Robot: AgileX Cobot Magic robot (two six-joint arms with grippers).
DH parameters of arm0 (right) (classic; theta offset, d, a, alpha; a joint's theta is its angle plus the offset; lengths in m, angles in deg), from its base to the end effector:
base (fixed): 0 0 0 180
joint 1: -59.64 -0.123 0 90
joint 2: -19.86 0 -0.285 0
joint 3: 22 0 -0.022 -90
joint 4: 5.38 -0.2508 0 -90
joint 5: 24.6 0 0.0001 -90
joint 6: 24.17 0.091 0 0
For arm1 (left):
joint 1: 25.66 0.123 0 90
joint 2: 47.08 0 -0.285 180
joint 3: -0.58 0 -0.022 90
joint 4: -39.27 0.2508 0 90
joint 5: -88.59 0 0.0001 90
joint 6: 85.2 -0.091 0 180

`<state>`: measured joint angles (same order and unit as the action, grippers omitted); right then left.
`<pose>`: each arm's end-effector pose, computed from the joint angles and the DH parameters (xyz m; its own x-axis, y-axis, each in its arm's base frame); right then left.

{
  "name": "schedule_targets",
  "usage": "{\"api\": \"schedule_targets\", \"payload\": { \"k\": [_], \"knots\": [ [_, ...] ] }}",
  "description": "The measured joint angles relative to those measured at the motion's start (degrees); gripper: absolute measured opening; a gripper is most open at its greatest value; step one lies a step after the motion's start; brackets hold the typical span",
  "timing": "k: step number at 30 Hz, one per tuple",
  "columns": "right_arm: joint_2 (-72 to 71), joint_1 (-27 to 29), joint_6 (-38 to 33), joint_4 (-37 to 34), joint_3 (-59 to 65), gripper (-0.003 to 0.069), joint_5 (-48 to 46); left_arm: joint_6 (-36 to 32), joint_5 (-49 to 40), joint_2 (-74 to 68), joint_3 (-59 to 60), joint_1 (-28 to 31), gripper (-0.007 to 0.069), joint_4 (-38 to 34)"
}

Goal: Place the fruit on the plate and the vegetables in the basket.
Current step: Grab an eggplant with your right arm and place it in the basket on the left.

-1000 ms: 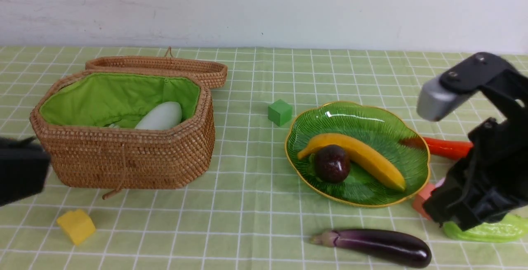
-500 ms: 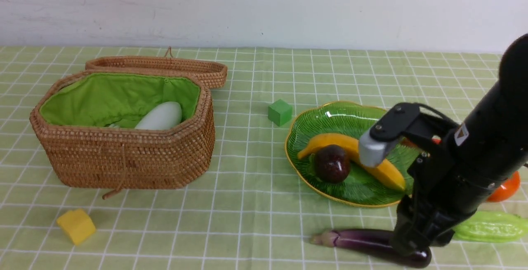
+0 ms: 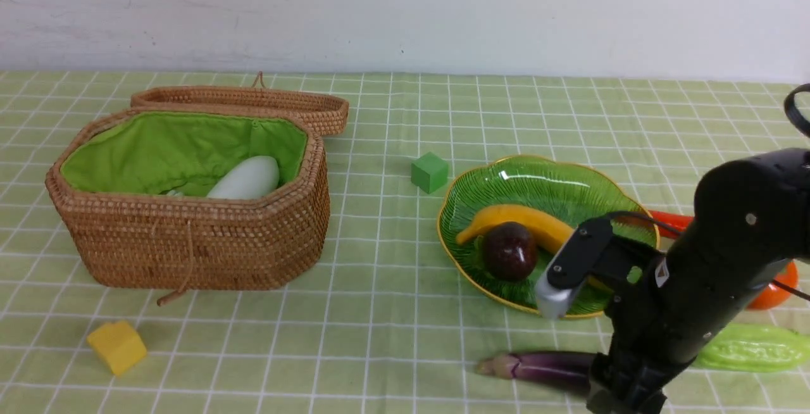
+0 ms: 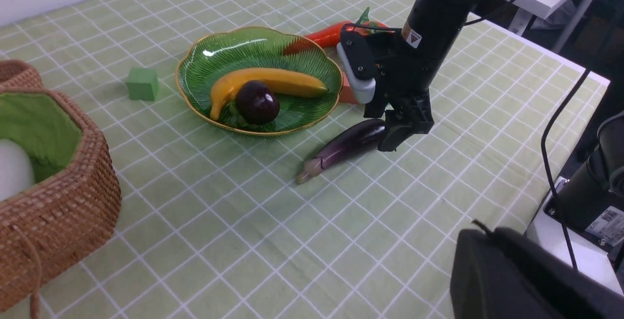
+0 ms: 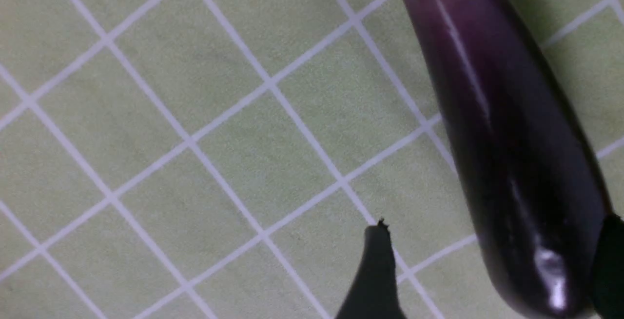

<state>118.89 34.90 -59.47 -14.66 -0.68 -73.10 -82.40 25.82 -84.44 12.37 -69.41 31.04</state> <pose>0.2590 0.1315 0.2082 -0.5646 -0.7921 -0.2321 -0.8151 0.5792 0.0062 0.0156 -0.0309 0.4432 -0.3535 0.1810 -0.9177 0.7356 0.6598 -0.1533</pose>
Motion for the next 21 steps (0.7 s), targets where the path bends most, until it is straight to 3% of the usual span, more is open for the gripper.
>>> {"api": "schedule_targets", "payload": {
  "k": [9, 21],
  "knots": [
    [4.0, 0.0, -6.4, 1.7, -0.4, 0.0548, 4.8, 0.0, -0.3, 0.0, 0.1, 0.0, -0.0013, 0.0],
    [8.3, -0.1, -6.8, 2.2, 0.2, 0.0548, 5.2, 0.0, -4.5, 0.0, 0.1, 0.0, -0.0013, 0.0]
  ]
}}
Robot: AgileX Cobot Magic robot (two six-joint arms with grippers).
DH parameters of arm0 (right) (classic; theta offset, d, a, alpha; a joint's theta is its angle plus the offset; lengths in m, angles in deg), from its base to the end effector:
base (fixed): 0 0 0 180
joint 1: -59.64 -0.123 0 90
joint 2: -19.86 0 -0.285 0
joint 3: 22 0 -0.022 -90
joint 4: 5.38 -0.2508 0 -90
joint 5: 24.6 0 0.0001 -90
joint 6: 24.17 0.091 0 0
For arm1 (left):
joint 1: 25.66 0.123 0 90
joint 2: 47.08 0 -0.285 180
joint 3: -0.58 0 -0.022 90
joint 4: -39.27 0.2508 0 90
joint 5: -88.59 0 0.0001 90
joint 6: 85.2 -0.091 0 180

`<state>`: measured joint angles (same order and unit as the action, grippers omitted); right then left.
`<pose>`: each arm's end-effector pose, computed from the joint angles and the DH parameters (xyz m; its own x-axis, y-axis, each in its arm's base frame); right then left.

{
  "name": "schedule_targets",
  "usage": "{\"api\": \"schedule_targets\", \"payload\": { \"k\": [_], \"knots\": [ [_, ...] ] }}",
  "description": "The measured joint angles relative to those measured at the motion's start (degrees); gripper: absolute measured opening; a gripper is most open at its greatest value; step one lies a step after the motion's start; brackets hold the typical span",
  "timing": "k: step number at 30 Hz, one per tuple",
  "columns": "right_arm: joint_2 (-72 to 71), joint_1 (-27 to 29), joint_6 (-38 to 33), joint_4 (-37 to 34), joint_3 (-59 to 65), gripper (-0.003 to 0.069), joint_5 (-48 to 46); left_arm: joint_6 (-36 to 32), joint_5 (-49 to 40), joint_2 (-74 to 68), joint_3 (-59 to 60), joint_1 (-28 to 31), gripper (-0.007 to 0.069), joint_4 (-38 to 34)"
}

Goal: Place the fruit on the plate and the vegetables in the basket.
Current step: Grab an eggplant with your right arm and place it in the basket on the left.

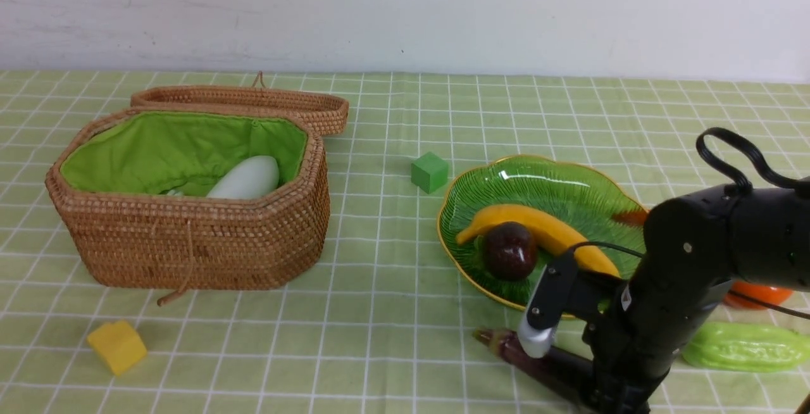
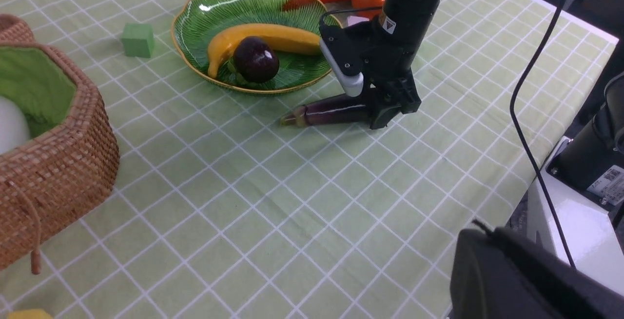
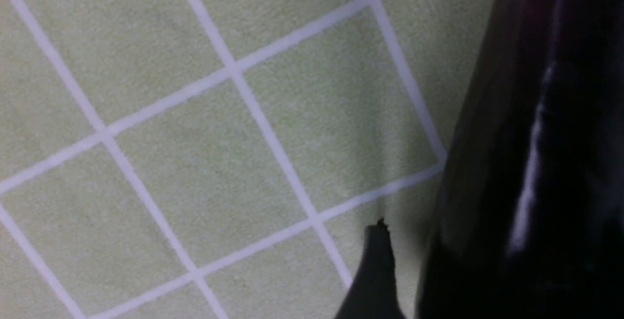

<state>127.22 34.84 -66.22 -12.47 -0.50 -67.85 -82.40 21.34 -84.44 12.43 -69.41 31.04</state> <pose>0.2753 0.1357 0.1650 -0.4616 -0.8719 -0.1631 -0.8823 0.4704 -0.0177 0.0132 -0.0293 0.4365 -0.3983 0.2378 -0.8859 0.7334 0.6627 -0.1518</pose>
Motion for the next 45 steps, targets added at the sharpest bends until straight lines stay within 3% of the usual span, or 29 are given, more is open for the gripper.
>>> {"api": "schedule_targets", "payload": {
  "k": [5, 15, 34, 45],
  "knots": [
    [0.8, 0.0, 0.0, 0.4, 0.0, 0.0526, 0.1, 0.0, -0.1, 0.0, 0.0, 0.0, -0.0013, 0.0],
    [0.9, 0.0, 0.0, 0.6, 0.0, 0.0404, 0.1, 0.0, 0.2, 0.0, 0.0, 0.0, -0.0013, 0.0],
    [0.9, 0.0, 0.0, 0.5, 0.0, 0.0403, -0.7, 0.0, 0.3, 0.0, 0.0, 0.0, -0.001, 0.1],
    [-5.2, 0.0, 2.0, -3.2, 0.0, 0.0402, -9.5, 0.0, 0.4, 0.0, 0.0, 0.0, -0.0002, 0.1]
  ]
}}
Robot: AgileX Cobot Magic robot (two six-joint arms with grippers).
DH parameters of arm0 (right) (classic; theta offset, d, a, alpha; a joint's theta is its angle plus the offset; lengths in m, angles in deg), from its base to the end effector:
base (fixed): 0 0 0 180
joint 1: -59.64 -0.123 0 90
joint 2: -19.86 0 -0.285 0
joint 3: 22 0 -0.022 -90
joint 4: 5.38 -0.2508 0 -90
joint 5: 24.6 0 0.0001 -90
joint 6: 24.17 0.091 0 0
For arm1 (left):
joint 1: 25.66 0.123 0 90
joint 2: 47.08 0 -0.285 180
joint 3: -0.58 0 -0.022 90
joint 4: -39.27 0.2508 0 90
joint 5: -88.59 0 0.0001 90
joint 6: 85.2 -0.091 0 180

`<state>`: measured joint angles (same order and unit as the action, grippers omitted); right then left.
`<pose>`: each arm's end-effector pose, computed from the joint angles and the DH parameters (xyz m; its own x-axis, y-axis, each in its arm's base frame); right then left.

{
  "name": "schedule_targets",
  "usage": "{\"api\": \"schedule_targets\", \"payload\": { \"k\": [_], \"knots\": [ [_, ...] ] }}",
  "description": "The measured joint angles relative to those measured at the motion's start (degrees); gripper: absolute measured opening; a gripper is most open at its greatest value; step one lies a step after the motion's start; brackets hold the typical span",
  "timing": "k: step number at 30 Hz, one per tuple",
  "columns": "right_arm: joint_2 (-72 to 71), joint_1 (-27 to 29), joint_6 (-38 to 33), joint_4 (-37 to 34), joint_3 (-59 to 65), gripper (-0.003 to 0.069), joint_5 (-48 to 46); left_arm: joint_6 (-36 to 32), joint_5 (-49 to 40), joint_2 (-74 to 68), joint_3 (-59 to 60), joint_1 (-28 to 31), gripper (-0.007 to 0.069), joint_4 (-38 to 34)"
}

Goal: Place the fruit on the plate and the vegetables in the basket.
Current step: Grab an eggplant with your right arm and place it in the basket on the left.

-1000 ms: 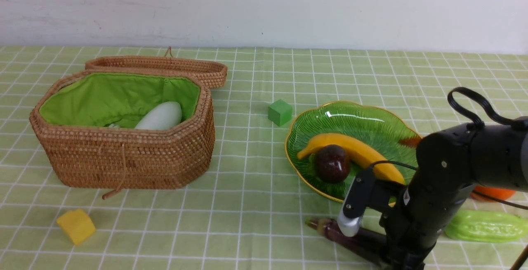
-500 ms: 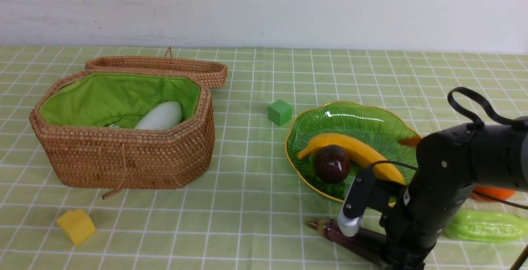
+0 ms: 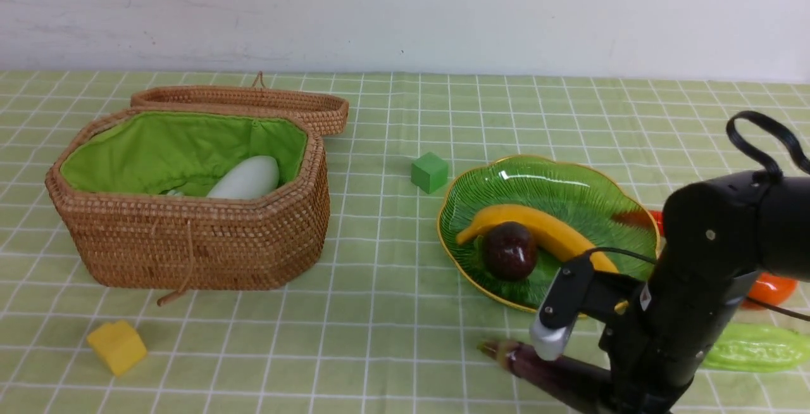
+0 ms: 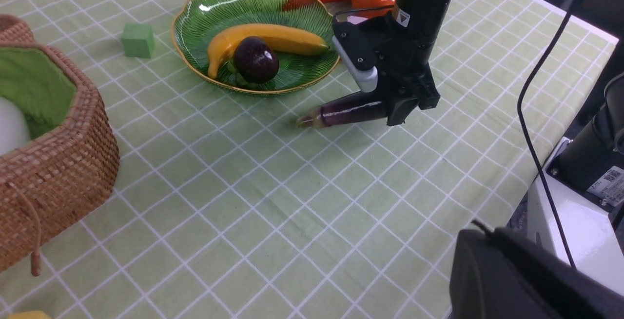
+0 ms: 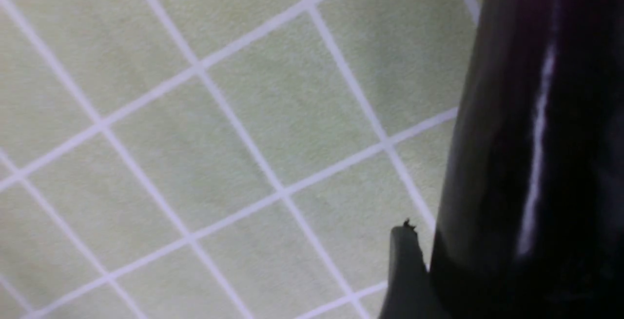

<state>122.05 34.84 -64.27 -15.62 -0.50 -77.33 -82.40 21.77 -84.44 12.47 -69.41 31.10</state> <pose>0.2554 0.1322 0.1909 -0.5156 -0.8458 -0.1369 -0.8568 0.5097 0.0781 0.0136 -0.0295 0.4369 -0.3943 0.2332 -0.8889 0.7331 0.6631 -0.1513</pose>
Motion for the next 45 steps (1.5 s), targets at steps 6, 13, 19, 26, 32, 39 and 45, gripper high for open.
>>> {"api": "schedule_targets", "payload": {
  "k": [6, 13, 19, 26, 32, 39, 45],
  "knots": [
    [-6.9, 0.0, 3.8, -3.6, -1.3, 0.0402, -2.5, 0.5, 0.1, 0.0, 0.0, 0.0, -0.0002, 2.2],
    [-10.9, 0.0, 11.4, -7.2, -9.2, 0.0402, -6.7, 1.5, 0.4, 0.0, 0.0, 0.0, 0.0001, 5.0],
    [-10.9, -3.5, 14.7, -8.6, -17.2, 0.0402, -7.2, 1.9, 1.9, 0.0, 0.0, 0.0, 0.0001, 7.1],
    [-7.6, -11.7, 17.3, -11.7, -29.3, 0.0402, -0.7, 14.1, 3.6, 0.0, 0.0, 0.0, 0.0001, 22.8],
    [2.0, -17.2, 17.6, -13.7, -40.7, 0.0402, 7.7, 24.2, 3.7, 0.0, 0.0, 0.0, 0.0004, 35.2],
    [16.4, -19.3, 17.6, -14.1, -54.0, 0.0402, 20.1, 28.3, 6.4, 0.0, 0.0, 0.0, 0.0004, 39.6],
    [27.3, -19.4, 15.0, -14.1, -62.6, 0.0402, 24.9, 28.7, 9.6, 0.0, 0.0, 0.0, 0.0006, 39.3]
  ]
}}
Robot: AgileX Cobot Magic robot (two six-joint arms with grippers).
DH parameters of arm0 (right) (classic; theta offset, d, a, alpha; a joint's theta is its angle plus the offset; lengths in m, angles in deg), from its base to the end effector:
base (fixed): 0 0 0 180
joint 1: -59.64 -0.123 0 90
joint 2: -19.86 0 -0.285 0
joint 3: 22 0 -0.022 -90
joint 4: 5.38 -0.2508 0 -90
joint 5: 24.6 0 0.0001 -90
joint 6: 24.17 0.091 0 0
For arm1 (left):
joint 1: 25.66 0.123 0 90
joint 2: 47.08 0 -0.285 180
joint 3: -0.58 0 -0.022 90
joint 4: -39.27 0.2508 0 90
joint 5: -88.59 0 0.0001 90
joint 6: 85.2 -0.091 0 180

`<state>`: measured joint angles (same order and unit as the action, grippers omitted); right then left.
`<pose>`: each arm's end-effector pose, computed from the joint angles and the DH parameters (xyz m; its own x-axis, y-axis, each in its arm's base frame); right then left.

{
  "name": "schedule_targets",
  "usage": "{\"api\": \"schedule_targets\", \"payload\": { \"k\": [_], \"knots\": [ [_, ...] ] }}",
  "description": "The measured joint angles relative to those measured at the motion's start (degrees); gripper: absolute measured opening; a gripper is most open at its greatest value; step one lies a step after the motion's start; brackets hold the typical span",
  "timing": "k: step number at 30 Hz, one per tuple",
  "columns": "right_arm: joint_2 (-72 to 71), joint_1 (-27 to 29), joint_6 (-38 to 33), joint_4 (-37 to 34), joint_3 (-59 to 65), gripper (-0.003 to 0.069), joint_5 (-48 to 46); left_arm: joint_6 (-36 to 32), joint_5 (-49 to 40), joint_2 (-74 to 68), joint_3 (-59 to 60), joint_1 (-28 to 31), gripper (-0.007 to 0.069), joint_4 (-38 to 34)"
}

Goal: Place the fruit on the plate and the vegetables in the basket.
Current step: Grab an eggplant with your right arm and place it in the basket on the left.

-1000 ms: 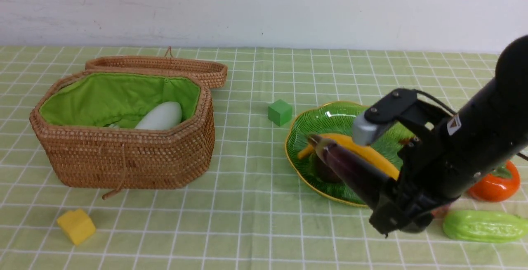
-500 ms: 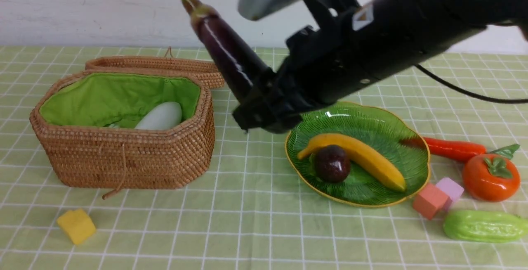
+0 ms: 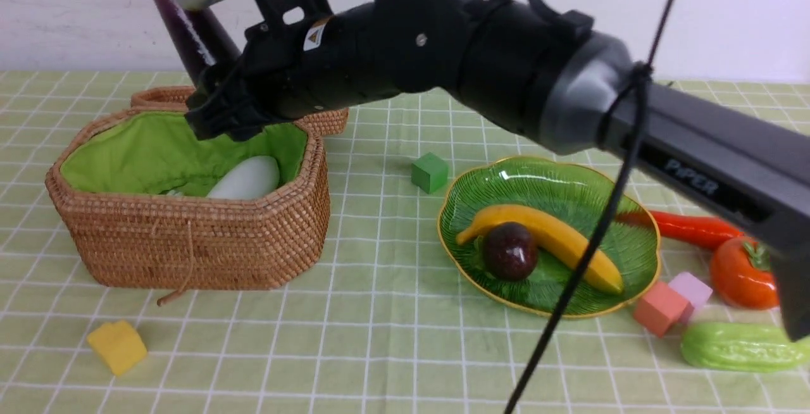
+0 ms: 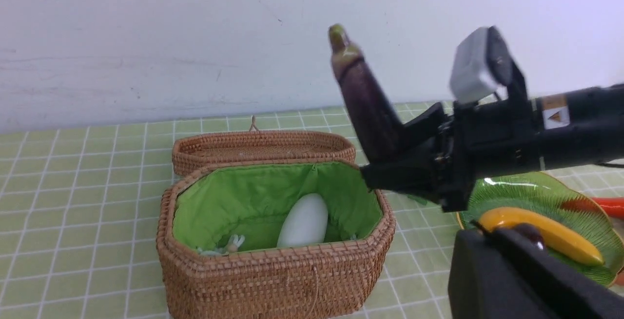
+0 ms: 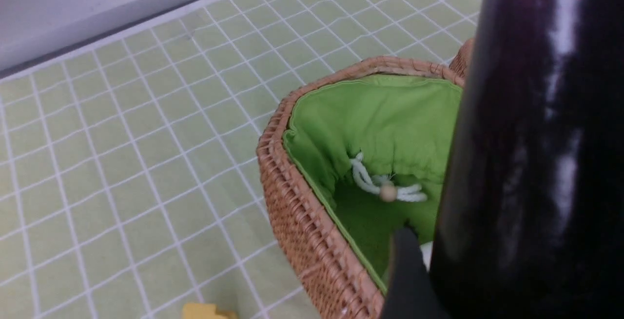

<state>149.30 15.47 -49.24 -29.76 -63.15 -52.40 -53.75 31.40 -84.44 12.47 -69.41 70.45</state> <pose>0.3555 0.3698 0.3363 -0.2451 -0.3150 -0.9169 -0.8251 0.5644 0.0266 0.0485 0.0085 0.4588 -0.2217 -0.0744 -0.9723 0.2717 0.9529 -0.1349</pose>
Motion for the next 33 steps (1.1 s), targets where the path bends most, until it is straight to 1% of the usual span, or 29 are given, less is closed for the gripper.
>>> {"api": "schedule_targets", "payload": {
  "k": [4, 9, 13, 17, 19, 23, 25, 26, 29, 31, 32, 33],
  "knots": [
    [4.5, 0.0, -2.2, -0.1, -2.6, 0.0402, 4.1, 0.1, 1.1, 0.0, 0.0, 0.0, 0.0007, -0.5],
    [7.3, 0.0, -2.8, 0.0, -3.0, 0.0402, 8.4, 0.1, 1.4, 0.0, 0.0, 0.0, 0.0007, -0.6],
    [8.1, 0.0, -3.1, 0.2, -3.0, 0.0402, 8.9, 0.1, 1.4, 0.0, 0.0, 0.0, 0.0007, -0.7],
    [8.7, 0.0, -3.2, 2.0, -3.0, 0.0404, 9.8, 0.1, 1.5, -0.1, 0.0, 0.0, 0.0008, -2.1],
    [8.8, 0.0, -3.2, 2.5, -3.0, 0.0435, 10.2, 0.1, 1.5, -0.3, 0.0, 0.0, 0.0011, -2.9],
    [8.8, 0.0, -3.2, 3.1, -3.3, 0.0542, 10.2, 0.1, 1.5, -0.4, 0.0, 0.0, 0.0015, -3.3],
    [8.8, 0.0, -3.2, 3.6, -3.4, 0.058, 10.1, 0.1, 1.6, -0.4, 0.0, 0.0, 0.0015, -3.3],
    [8.8, 0.0, -3.2, 4.1, -3.4, 0.0593, 9.7, 0.1, 1.7, -0.4, 0.0, 0.0, 0.0015, -3.3],
    [8.4, 0.0, -3.2, 4.4, -3.4, 0.0595, 7.2, 0.0, 1.9, -0.4, 0.0, 0.0, 0.0015, -3.7],
    [6.0, 0.0, -2.7, 4.8, -3.4, 0.0553, -1.1, -1.0, 2.0, -0.4, 0.0, 0.0, 0.0015, -5.5],
    [5.8, 0.0, -2.6, 4.9, -3.4, 0.0553, -1.1, -1.2, 2.0, -0.4, 0.0, 0.0, 0.0015, -5.5],
    [3.9, 0.0, -1.8, 5.5, -3.4, 0.0515, -6.4, -2.2, 2.0, -0.4, 0.0, 0.0, 0.0015, -7.3]
  ]
}}
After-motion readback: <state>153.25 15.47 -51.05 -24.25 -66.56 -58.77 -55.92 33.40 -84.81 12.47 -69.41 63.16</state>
